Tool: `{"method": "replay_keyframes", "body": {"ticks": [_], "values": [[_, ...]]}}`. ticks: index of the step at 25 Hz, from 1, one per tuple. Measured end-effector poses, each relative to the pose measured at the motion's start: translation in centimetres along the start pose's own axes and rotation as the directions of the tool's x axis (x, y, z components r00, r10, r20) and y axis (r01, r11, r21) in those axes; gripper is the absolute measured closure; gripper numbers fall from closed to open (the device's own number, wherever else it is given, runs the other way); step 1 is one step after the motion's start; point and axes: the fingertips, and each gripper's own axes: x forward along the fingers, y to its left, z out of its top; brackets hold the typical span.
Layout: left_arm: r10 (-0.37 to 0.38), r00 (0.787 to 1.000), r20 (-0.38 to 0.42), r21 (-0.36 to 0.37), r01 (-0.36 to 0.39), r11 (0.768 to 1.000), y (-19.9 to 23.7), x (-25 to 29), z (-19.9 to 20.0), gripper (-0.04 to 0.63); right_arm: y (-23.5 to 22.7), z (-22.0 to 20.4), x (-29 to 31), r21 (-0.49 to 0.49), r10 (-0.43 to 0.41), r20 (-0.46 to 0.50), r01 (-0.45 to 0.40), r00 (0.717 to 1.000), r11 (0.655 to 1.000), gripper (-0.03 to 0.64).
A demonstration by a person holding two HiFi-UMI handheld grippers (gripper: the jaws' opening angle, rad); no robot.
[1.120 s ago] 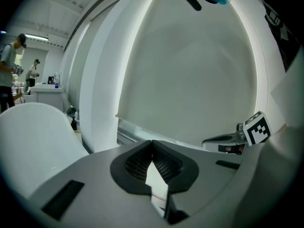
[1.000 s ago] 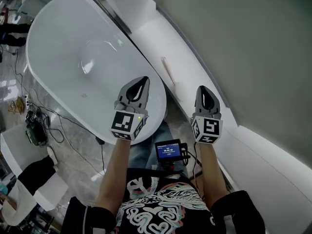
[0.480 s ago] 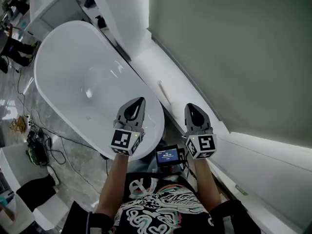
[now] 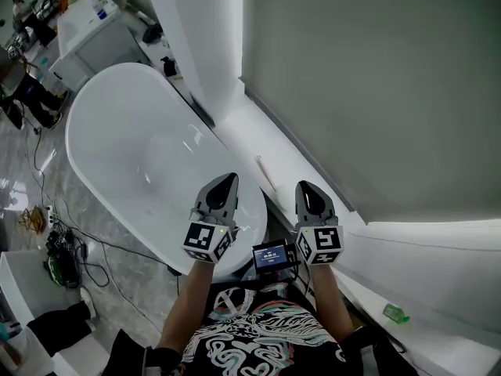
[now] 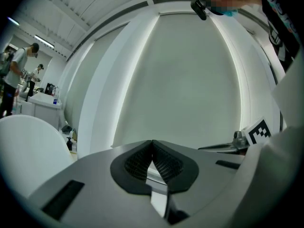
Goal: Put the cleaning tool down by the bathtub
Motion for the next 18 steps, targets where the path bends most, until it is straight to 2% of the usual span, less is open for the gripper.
{"method": "replay_keyframes", "body": {"ticks": [4,7,14,18], "values": [[-0.015,1.0,-0.022,0.096,0.017,0.995,-0.6,-0.2,1.0,0.578,0.5,2.1,-1.1,0.029,-0.005,0.041,0.004,0.999,1.0,0.578],[-0.016,1.0,0.001,0.082,0.016,0.997,-0.6,-0.8,2.2,0.578,0.8,3.0,-1.8,0.036,0.0,0.063,-0.002,0.998,0.999,0.578],[-0.015,0.999,0.048,0.131,0.009,0.991,-0.2,-2.3,6.0,0.578,2.2,7.0,-3.0,-0.003,-0.017,0.136,0.018,0.991,1.0,0.578],[-0.023,0.993,0.116,0.108,0.011,0.994,-1.1,-3.8,8.9,0.578,2.6,8.9,-4.4,0.007,-0.033,0.179,0.032,0.983,0.999,0.578]]}}
